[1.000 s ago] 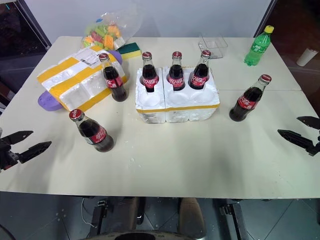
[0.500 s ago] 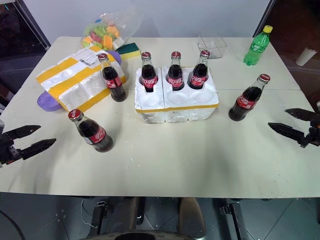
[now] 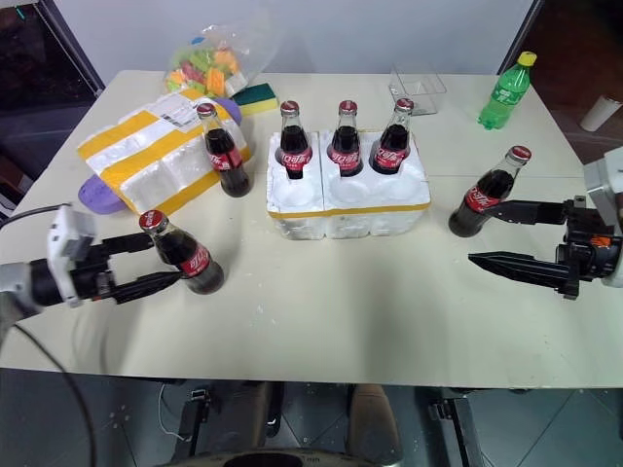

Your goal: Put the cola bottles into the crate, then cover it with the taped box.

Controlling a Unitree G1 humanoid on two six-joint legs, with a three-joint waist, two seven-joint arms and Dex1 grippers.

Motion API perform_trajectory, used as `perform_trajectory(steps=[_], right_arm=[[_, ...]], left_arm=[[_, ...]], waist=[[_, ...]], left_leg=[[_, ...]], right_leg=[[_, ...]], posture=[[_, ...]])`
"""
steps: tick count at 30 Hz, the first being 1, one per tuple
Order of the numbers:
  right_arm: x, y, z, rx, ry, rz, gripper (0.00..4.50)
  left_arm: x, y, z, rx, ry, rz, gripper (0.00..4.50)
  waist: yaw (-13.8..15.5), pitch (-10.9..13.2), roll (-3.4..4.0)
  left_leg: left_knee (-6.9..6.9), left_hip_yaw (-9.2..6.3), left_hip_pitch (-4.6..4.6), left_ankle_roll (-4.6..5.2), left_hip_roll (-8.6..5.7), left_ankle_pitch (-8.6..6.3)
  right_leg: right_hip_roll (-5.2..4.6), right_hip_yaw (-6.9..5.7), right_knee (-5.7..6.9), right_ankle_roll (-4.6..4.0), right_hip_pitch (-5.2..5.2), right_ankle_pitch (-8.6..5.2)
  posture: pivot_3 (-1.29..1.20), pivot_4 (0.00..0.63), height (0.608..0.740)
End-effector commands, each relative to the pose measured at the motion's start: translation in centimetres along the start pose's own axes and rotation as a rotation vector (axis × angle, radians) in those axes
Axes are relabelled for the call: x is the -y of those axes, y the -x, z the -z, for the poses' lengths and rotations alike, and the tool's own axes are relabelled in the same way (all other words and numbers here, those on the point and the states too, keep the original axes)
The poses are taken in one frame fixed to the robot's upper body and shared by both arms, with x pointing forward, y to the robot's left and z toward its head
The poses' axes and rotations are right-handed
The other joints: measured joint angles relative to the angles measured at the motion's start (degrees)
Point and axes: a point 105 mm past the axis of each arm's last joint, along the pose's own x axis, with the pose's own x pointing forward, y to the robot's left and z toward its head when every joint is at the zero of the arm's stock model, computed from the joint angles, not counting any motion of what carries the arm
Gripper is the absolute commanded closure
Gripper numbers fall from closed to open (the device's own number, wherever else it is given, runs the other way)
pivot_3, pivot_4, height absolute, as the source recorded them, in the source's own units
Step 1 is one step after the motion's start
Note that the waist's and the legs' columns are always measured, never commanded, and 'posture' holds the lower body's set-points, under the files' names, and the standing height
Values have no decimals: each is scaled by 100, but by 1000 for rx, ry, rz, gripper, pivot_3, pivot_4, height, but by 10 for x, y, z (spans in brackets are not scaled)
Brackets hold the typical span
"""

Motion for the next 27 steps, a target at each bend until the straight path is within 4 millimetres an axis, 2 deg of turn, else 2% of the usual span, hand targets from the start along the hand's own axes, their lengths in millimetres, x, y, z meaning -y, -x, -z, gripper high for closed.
perform_trajectory(steps=[1,9,12,13,14,17,20,23,27], right_arm=[[-11,3,-13,24,35,14,0],[-19,-1,-12,42,19,47,0],[-23,-1,-16,54,19,44,0],[-25,-1,-17,56,19,42,0],[-26,-2,-18,57,20,40,0],[-29,-3,-20,61,22,32,0],[-31,-6,-20,62,22,30,0],[-31,-8,-20,66,25,31,0],[-28,-12,-22,103,26,54,0]], left_arm=[[1,-9,-7,19,-26,27,37],[-1,-33,-3,30,-32,76,37],[1,-35,-5,43,-33,107,876],[1,-35,-6,40,-32,113,1358],[1,-35,-6,34,-30,117,1645],[2,-36,-12,28,-33,137,1612],[11,-33,-32,58,-6,210,1612],[27,-30,-62,98,36,352,1612],[38,-46,-120,242,30,505,1612]], waist=[[-13,0,0],[15,-1,-1],[10,-1,-2],[10,-1,-2],[9,-1,-2],[6,-1,-2],[5,1,-7],[17,7,-16],[91,8,-20]], left_leg=[[0,0,1,0,0,0],[12,0,1,1,0,0],[15,-1,1,1,-1,0],[13,-1,2,1,-1,0],[13,-3,3,1,-1,0],[12,-2,2,1,0,0],[12,-3,2,1,0,0],[17,-5,-5,1,0,0],[26,-10,-8,1,-2,1]], right_leg=[[1,0,0,5,0,3],[1,1,4,-3,5,-2],[1,0,3,-2,8,-1],[1,0,4,-2,7,-1],[1,0,6,-2,7,-1],[1,0,5,-2,7,-1],[1,0,6,-2,7,-1],[2,-1,12,1,1,0],[2,-3,15,6,5,1]], posture=[[0,150,739],[0,150,739],[0,150,739],[0,150,739],[0,150,739],[0,150,739],[0,150,739],[0,150,739],[0,150,739]])
